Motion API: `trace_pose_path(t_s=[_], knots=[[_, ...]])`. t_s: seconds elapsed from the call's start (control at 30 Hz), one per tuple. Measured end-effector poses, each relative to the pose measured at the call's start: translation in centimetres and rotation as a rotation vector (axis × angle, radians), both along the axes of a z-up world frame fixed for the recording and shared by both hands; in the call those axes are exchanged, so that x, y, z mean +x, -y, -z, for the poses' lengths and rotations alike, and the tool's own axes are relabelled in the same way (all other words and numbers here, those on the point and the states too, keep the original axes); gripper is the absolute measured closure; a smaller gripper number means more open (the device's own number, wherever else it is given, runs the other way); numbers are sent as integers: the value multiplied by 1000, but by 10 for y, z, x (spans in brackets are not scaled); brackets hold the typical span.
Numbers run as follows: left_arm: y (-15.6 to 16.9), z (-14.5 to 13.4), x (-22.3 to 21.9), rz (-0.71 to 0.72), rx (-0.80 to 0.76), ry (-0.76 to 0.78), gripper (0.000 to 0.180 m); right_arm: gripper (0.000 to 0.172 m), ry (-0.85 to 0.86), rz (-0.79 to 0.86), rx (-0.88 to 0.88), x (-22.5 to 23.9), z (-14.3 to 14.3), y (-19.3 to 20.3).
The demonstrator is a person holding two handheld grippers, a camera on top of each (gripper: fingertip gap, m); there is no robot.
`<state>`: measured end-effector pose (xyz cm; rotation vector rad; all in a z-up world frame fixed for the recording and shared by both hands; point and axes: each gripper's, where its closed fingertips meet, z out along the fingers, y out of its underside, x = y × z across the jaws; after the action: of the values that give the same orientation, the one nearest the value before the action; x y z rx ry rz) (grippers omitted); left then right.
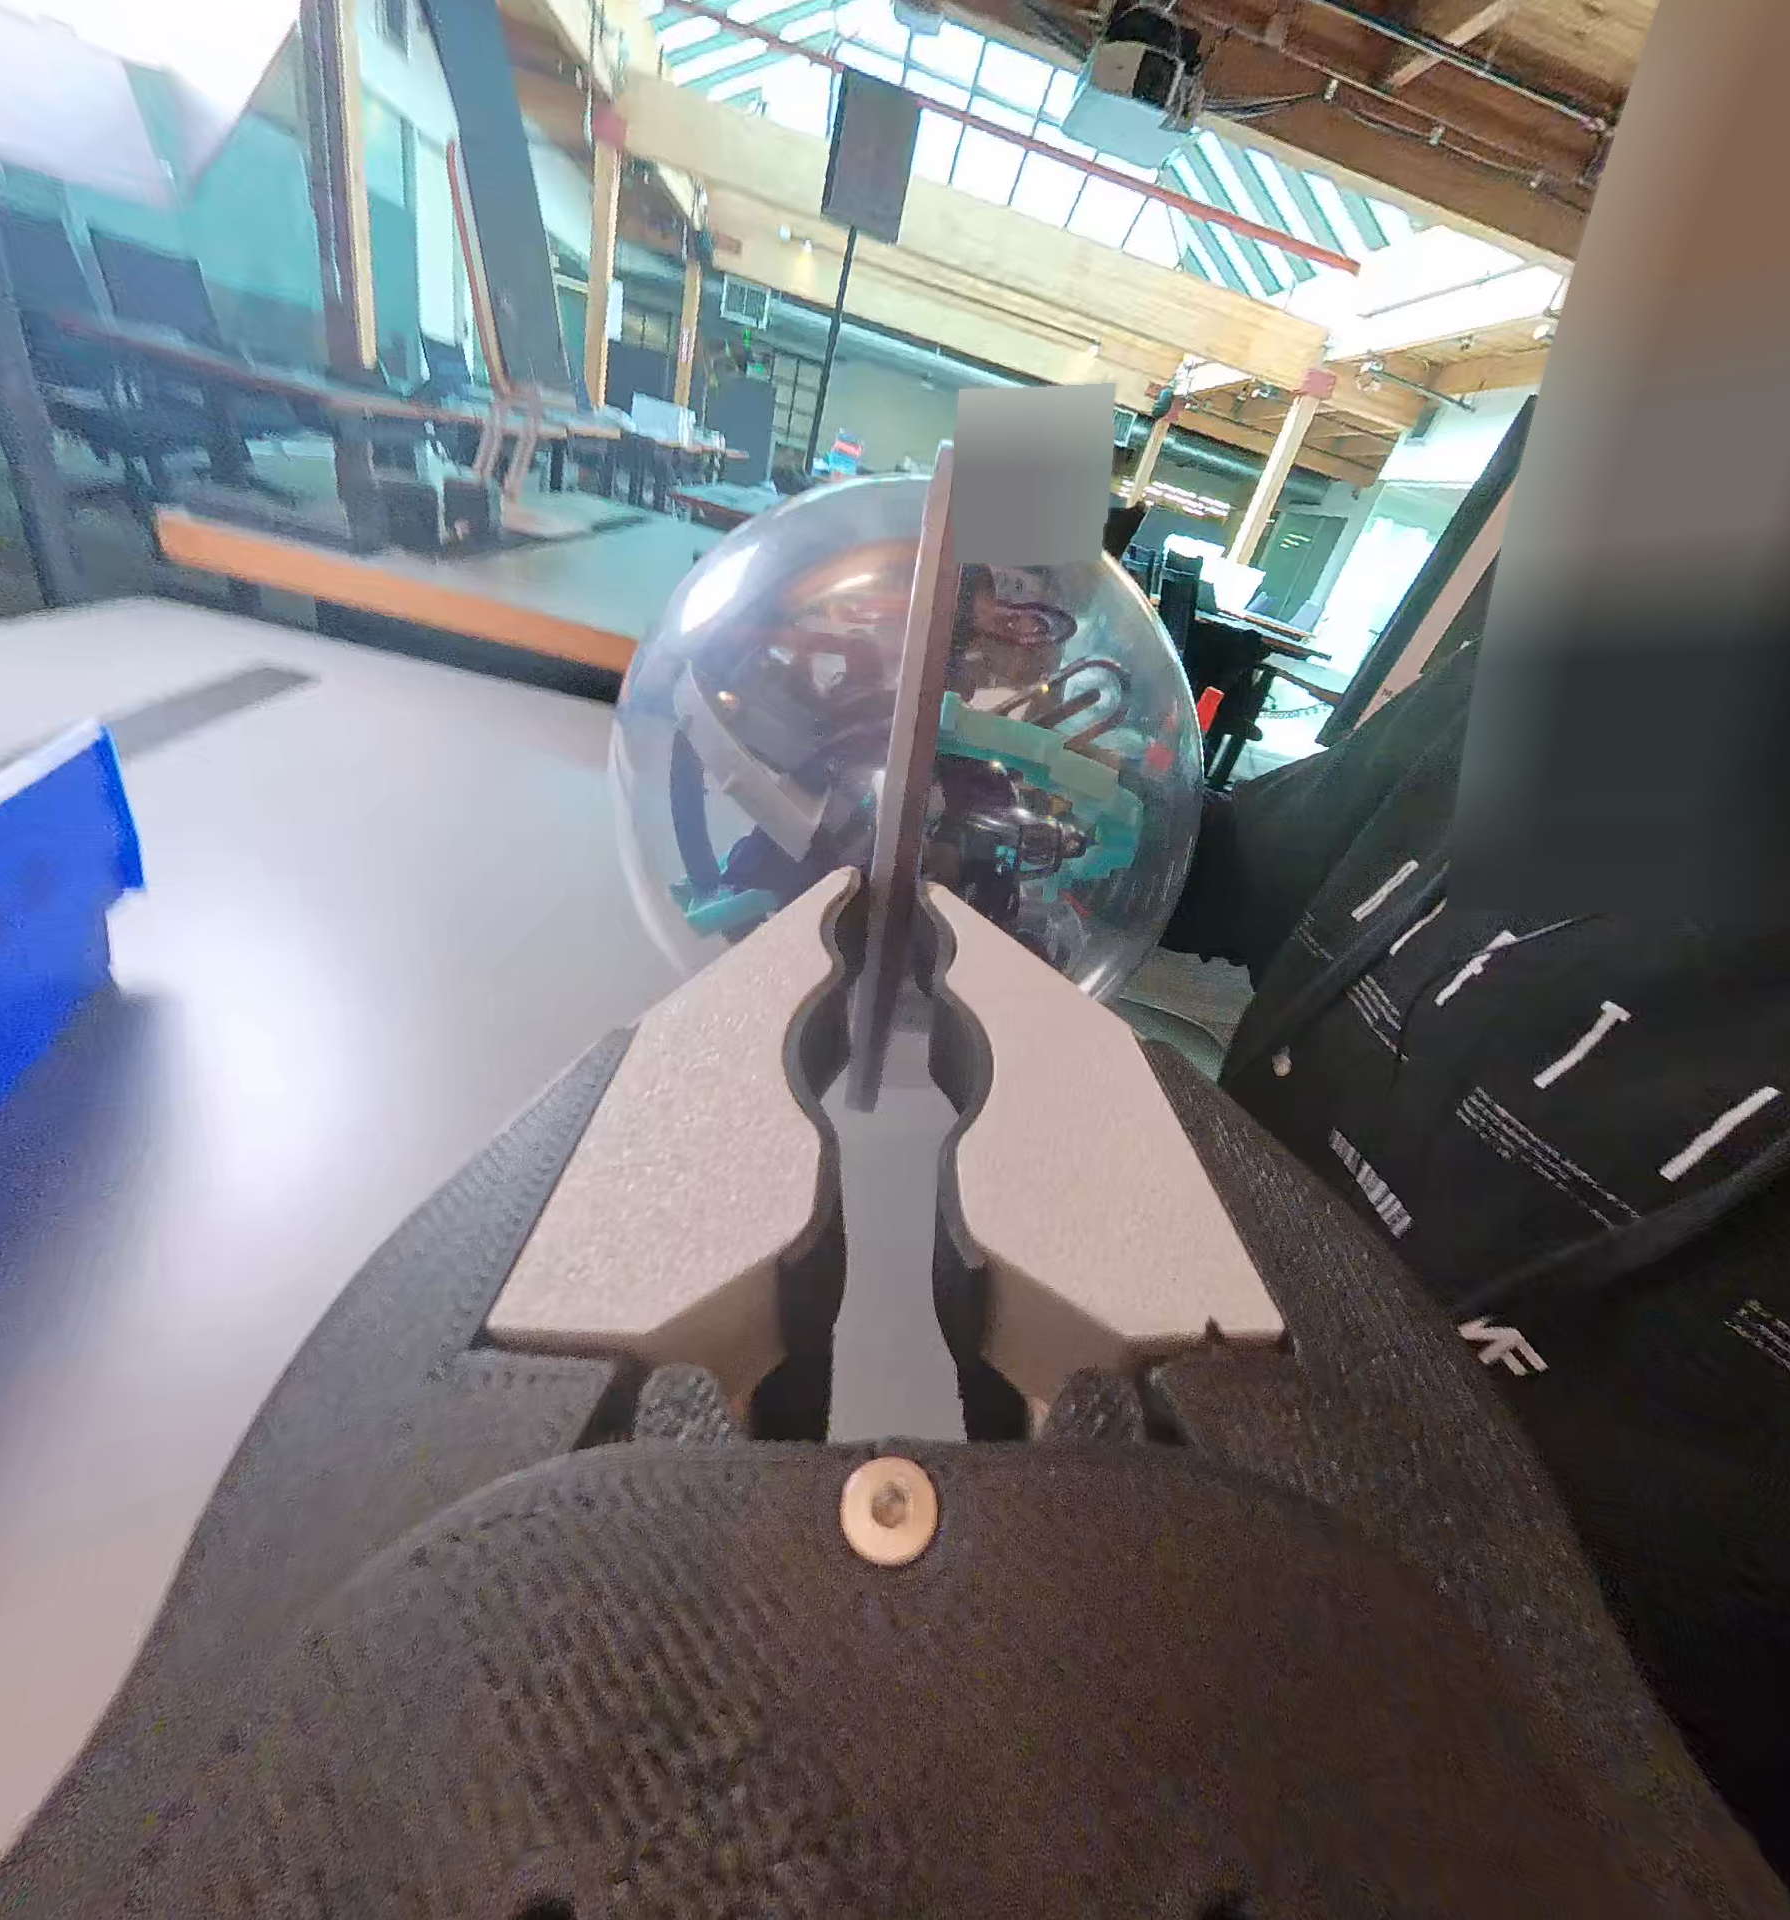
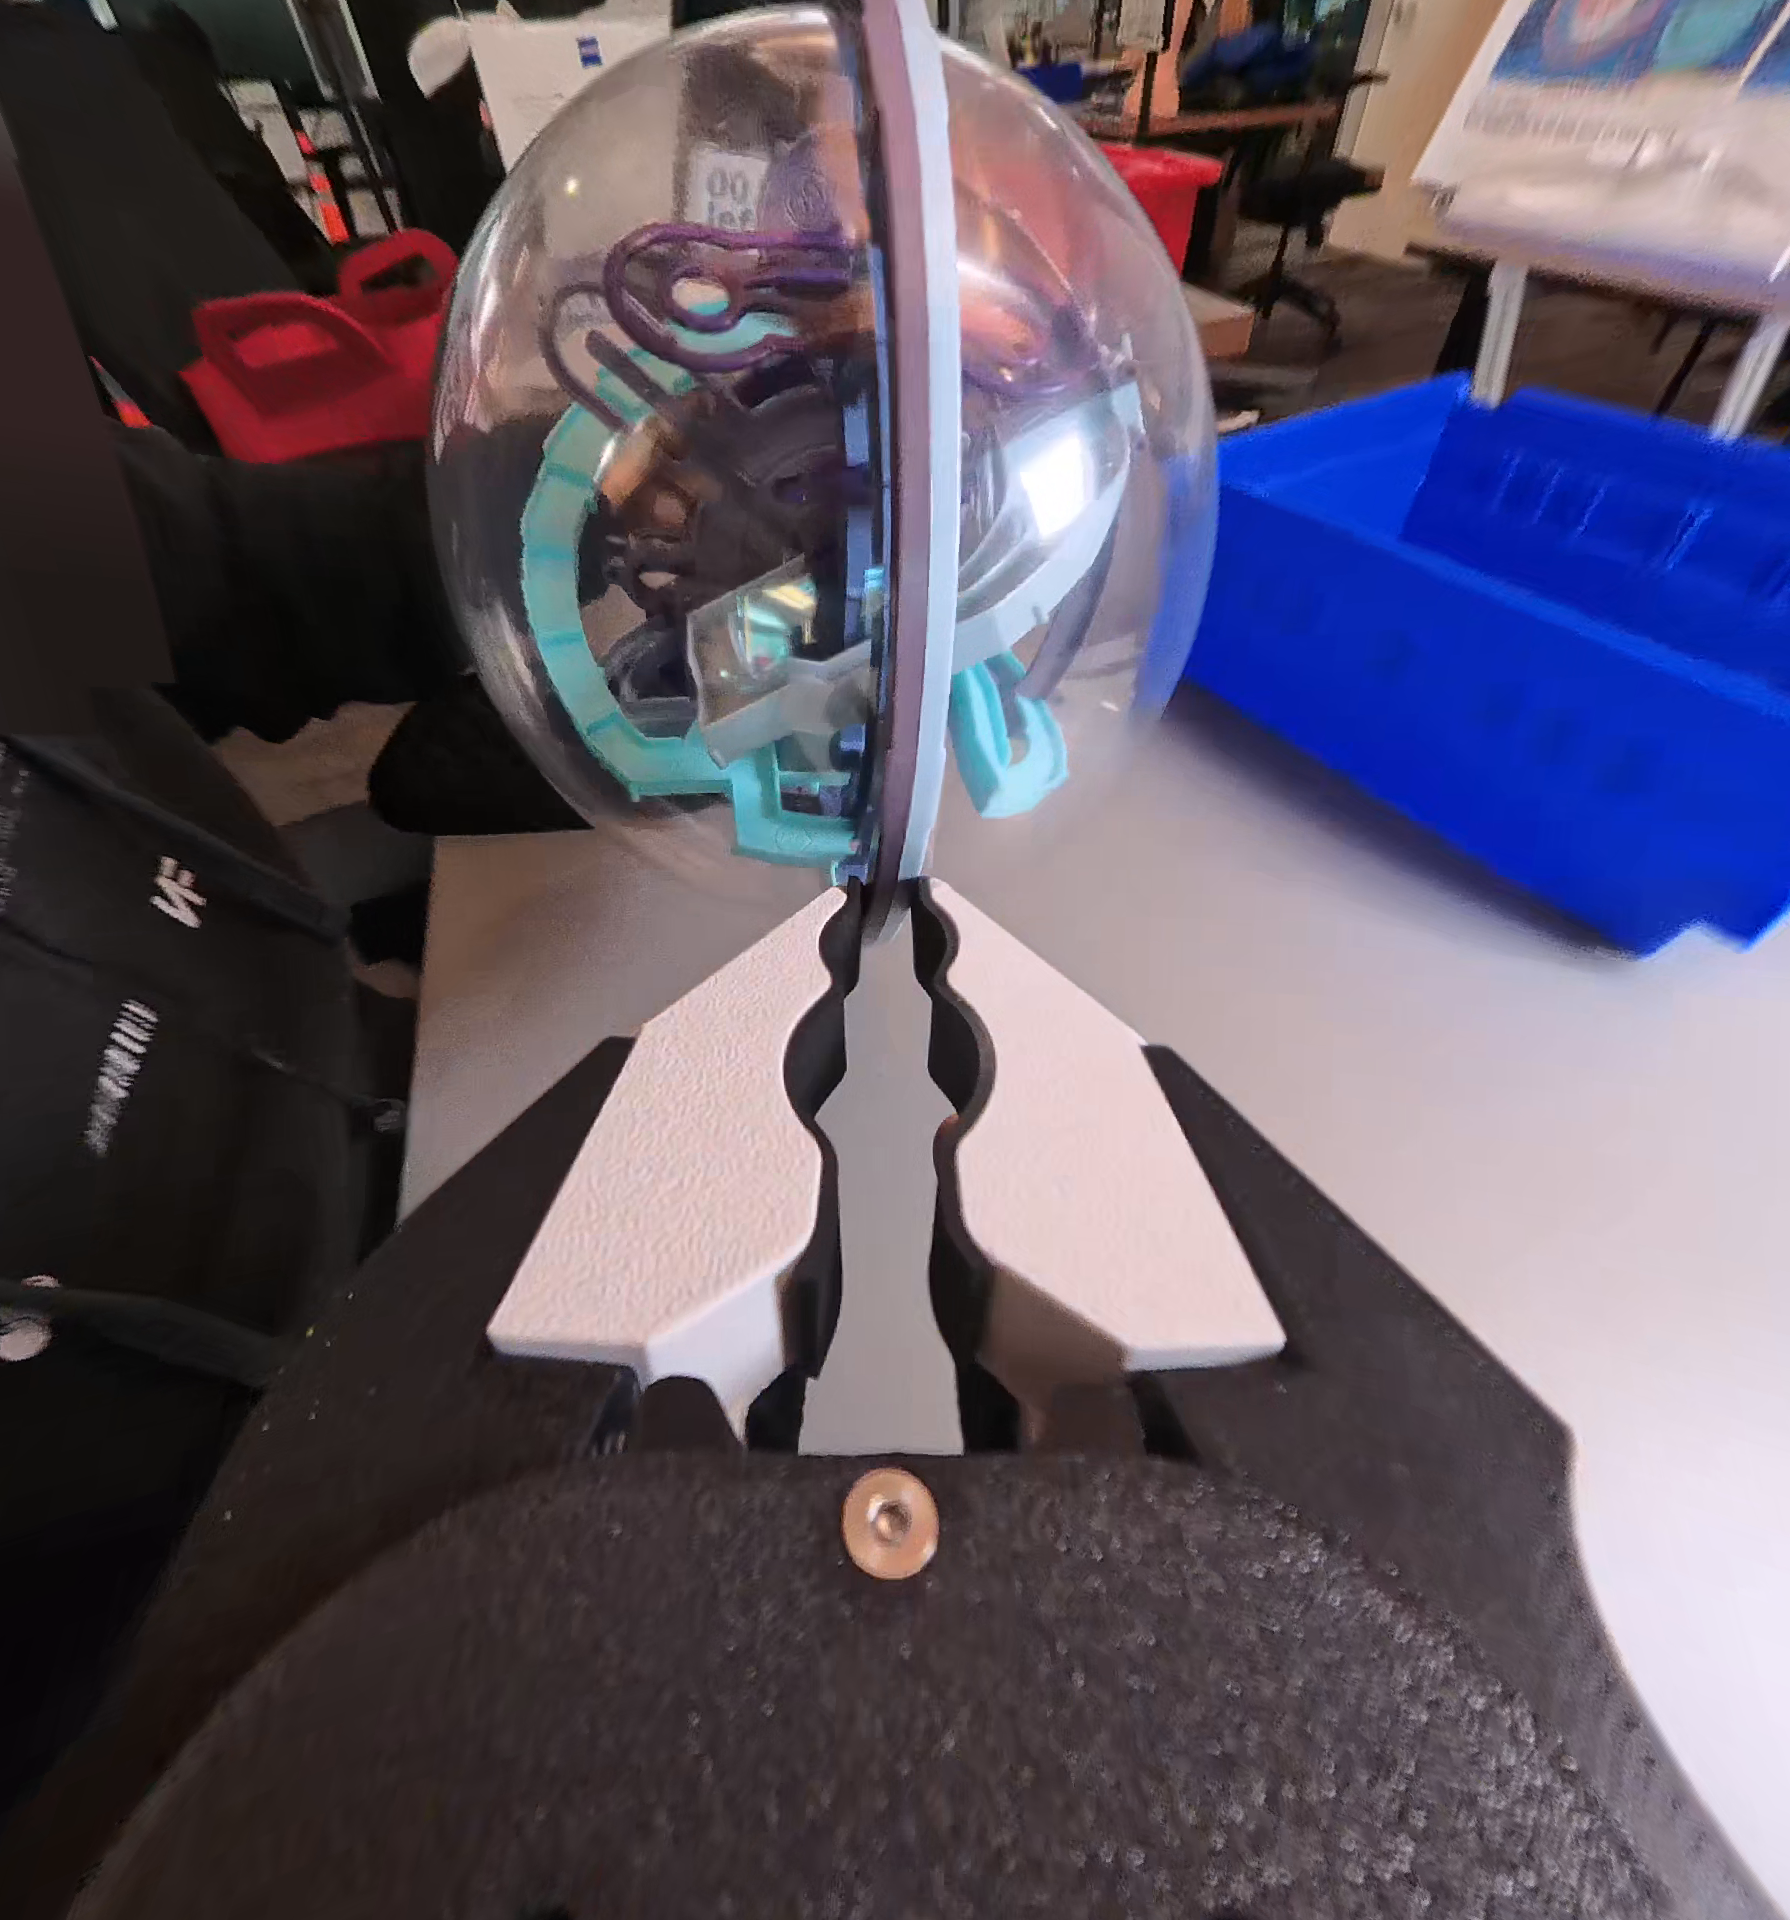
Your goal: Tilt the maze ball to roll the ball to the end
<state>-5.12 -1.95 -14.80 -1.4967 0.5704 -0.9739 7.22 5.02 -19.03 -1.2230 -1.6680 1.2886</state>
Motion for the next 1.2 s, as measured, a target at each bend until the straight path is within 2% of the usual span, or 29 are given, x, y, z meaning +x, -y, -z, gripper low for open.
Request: trace_pose_path(t_s=[0.17, 0.43, 0.67, 0.9, 1.07, 1.2], knots=[[3, -52, 9, -26, 155, -107, 175, 165, -75, -8, 112, -3, -31, -5], [13, -113, 26, -64, 306, -241, 174, 166, -152, -36, 256, 5, -88, -5], [13, -180, 24, -110, 379, -195, 174, 166, -163, -87, 311, 8, -158, -1], [14, -247, 25, -159, 378, -177, 174, 166, -207, -154, 265, 14, -218, 13], [19, -277, 38, -177, 376, -218, 174, 166, -246, -192, 194, 15, -233, 15], [25, -288, 58, -176, 385, -288, 174, 166, -257, -226, 164, 10, -219, 18]])
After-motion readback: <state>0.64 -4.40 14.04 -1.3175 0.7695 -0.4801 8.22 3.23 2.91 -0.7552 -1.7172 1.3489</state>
